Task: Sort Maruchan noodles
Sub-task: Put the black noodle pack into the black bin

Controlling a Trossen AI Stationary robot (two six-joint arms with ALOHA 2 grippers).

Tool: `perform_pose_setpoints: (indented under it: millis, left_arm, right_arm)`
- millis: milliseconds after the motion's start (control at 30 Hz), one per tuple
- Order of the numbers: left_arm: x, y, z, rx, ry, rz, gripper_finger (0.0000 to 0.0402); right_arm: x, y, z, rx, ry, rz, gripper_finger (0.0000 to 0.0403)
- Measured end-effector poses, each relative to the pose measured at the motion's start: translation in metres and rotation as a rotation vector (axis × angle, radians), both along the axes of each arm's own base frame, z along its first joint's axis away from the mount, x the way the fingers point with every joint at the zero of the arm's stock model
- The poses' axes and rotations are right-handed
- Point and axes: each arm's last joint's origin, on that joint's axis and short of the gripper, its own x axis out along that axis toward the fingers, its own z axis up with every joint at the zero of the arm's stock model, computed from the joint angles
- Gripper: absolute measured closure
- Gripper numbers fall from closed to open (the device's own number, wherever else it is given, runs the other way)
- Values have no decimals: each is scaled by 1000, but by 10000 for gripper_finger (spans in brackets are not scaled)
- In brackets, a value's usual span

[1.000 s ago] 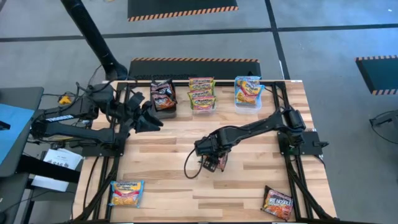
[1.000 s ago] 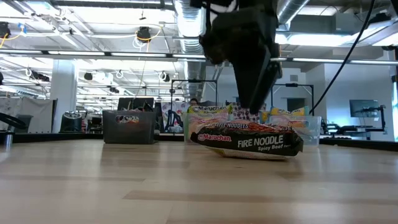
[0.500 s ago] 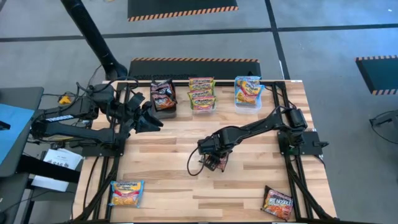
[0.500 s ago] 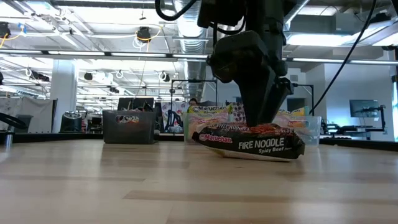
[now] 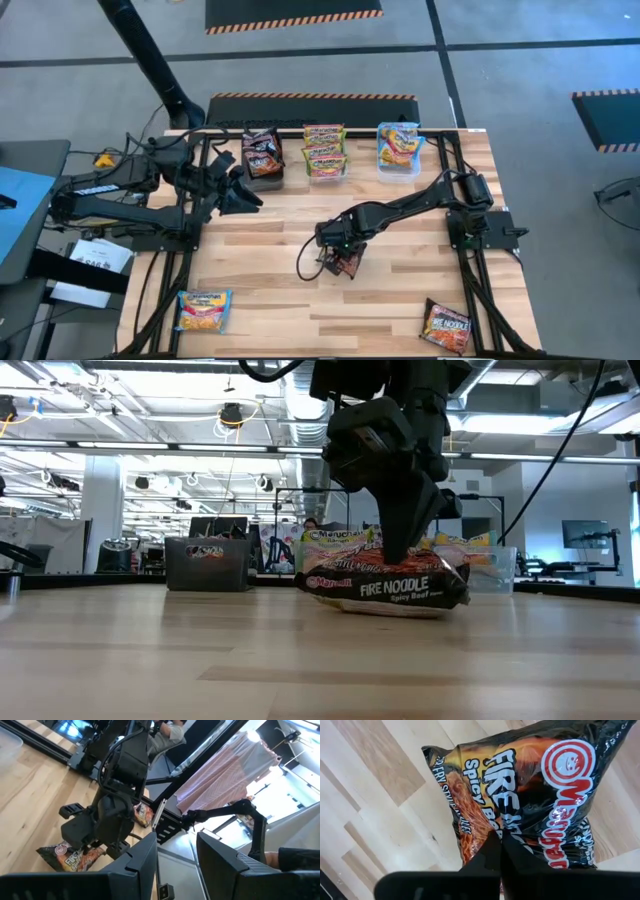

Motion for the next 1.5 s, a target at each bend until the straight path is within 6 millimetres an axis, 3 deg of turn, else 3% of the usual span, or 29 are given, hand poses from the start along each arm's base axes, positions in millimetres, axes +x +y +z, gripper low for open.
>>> perform_pose_setpoints:
  millis: [267,567,767,1133,1500]
  left_arm:
    - [0,1,0,-2,2,54,276]
    - [8,3,-7,35,53,65,239]
    - [19,9,-23,-120,223,122,219]
    - [50,17,-48,-246,394,210,219]
    - [75,28,-68,-280,468,228,219]
  right_arm:
    - [3,14,17,2,1,66,399]
    - [15,41,61,16,-131,146,399]
    - [14,53,96,-86,-175,198,400]
    - [11,46,148,-323,-243,200,399]
    - [7,38,162,-516,-236,237,398]
